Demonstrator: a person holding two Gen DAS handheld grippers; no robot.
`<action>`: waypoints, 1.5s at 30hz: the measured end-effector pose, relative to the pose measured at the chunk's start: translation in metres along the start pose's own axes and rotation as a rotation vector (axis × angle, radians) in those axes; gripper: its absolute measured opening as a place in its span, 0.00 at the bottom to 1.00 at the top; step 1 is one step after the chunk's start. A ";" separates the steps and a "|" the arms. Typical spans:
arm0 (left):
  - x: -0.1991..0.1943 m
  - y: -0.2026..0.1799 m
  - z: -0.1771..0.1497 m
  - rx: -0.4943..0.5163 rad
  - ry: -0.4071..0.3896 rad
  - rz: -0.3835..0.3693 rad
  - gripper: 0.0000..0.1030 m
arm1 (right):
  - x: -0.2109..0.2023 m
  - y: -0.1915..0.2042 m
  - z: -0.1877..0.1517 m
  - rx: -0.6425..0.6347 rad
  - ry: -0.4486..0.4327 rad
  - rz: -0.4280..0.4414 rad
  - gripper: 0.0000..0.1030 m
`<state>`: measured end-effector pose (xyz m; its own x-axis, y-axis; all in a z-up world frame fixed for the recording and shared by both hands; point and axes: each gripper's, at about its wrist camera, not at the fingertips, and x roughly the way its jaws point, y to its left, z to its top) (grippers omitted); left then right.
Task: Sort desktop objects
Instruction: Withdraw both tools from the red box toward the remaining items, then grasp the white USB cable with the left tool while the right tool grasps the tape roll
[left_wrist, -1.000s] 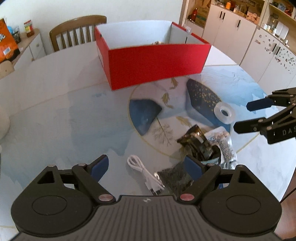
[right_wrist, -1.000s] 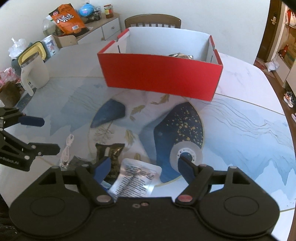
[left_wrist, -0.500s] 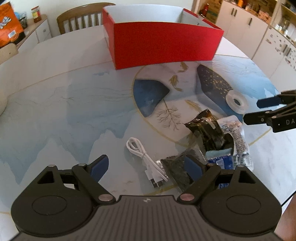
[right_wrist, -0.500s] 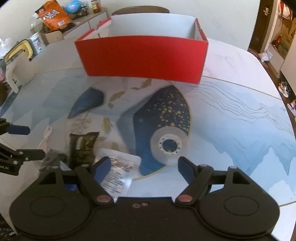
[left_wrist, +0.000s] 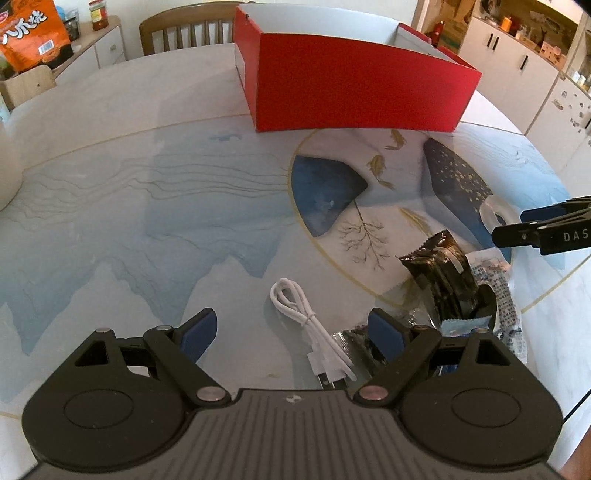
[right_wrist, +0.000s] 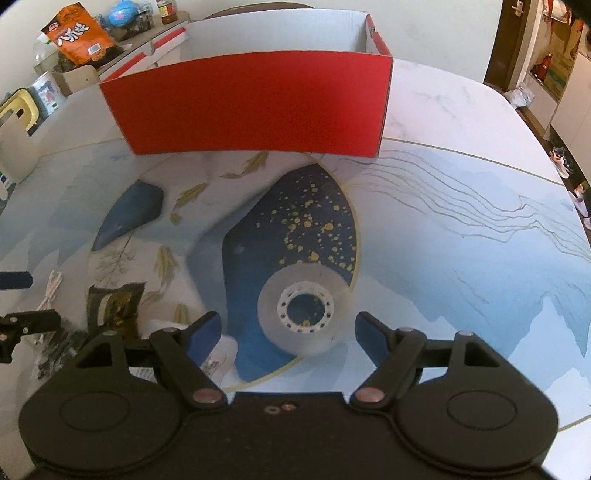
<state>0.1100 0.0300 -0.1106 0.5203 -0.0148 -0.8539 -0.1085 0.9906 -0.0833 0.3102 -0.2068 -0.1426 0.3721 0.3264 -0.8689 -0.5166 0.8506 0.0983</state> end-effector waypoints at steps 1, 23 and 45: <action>0.001 0.001 0.000 -0.004 -0.002 0.005 0.86 | 0.002 -0.001 0.002 0.001 0.001 -0.002 0.77; 0.003 -0.021 -0.003 0.111 -0.067 0.046 0.33 | 0.011 -0.007 0.006 -0.044 -0.007 -0.057 0.57; -0.018 0.020 0.022 -0.079 -0.123 -0.064 0.14 | -0.003 -0.002 0.009 -0.058 -0.021 -0.022 0.56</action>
<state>0.1166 0.0532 -0.0857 0.6277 -0.0559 -0.7765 -0.1356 0.9743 -0.1798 0.3169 -0.2056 -0.1364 0.3994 0.3171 -0.8602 -0.5520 0.8323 0.0504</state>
